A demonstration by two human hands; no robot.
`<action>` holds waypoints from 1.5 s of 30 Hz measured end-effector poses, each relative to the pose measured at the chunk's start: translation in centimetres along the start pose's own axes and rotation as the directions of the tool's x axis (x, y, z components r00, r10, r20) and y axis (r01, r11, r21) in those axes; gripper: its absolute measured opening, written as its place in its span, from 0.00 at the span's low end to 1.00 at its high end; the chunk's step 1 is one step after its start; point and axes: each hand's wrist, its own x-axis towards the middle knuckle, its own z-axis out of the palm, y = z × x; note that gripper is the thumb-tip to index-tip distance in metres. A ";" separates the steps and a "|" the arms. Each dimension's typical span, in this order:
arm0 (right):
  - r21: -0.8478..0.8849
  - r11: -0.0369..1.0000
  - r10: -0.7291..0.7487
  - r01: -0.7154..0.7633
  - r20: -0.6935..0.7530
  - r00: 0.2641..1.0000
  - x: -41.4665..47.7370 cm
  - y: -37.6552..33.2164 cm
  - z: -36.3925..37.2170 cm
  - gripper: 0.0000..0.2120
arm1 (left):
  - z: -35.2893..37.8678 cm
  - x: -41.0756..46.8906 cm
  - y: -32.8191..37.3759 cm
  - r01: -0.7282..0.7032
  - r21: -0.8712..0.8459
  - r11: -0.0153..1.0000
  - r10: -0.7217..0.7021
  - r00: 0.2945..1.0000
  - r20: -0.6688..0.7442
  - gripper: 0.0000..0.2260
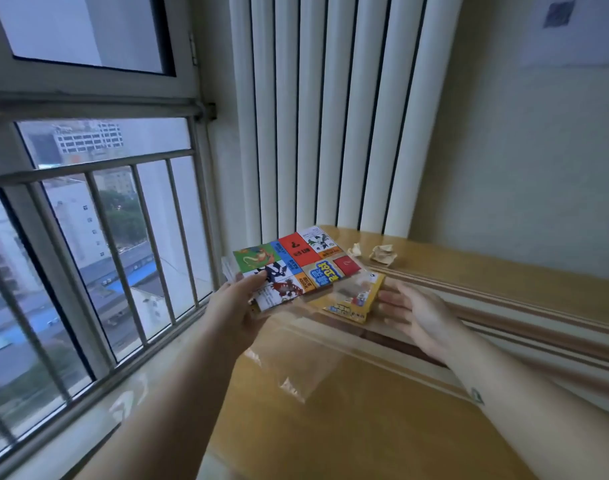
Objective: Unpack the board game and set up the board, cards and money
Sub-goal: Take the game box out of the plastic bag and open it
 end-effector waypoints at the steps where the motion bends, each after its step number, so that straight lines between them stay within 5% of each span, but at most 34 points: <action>1: 0.019 1.000 -0.018 0.017 0.013 1.000 -0.4 -0.3 -0.6 0.11 | 0.7 -0.2 -0.8 0.028 0.011 1.000 -0.028 0.999 0.019 0.12; 10: -0.179 0.980 -0.081 0.088 0.047 0.996 -5.4 -1.8 -9.9 0.13 | 8.3 -3.4 -8.8 0.220 0.125 0.968 -0.236 0.963 0.133 0.13; 15: -0.249 0.964 -0.118 0.090 -0.096 0.988 -7.7 -1.1 -15.3 0.19 | 11.7 -5.1 -13.2 0.276 0.172 0.946 -0.308 0.930 0.201 0.16; 19: -0.186 0.980 -0.100 0.070 -0.160 0.982 -8.8 -1.2 -17.7 0.12 | 12.8 -5.7 -14.9 0.286 0.191 0.939 -0.325 0.920 0.220 0.17; 27: -0.109 0.994 -0.024 0.001 -0.203 0.979 -6.9 -1.4 -15.0 0.08 | 10.7 -4.3 -13.0 0.221 0.199 0.955 -0.250 0.959 0.132 0.22; 33: -0.190 0.980 -0.081 0.055 -0.134 0.988 -2.4 -2.1 -8.9 0.05 | 8.9 -1.3 -8.9 0.152 0.171 0.973 -0.160 0.987 0.033 0.16; 41: -0.331 0.940 -0.110 0.079 -0.075 0.991 6.4 -2.6 -1.2 0.17 | 6.6 6.5 -3.6 0.076 0.393 0.916 -0.014 0.987 -0.159 0.10; 45: -0.419 0.904 -0.131 0.088 -0.075 0.988 9.4 -1.9 1.2 0.17 | 5.2 10.7 -3.0 -0.058 0.608 0.792 0.199 0.966 -0.167 0.22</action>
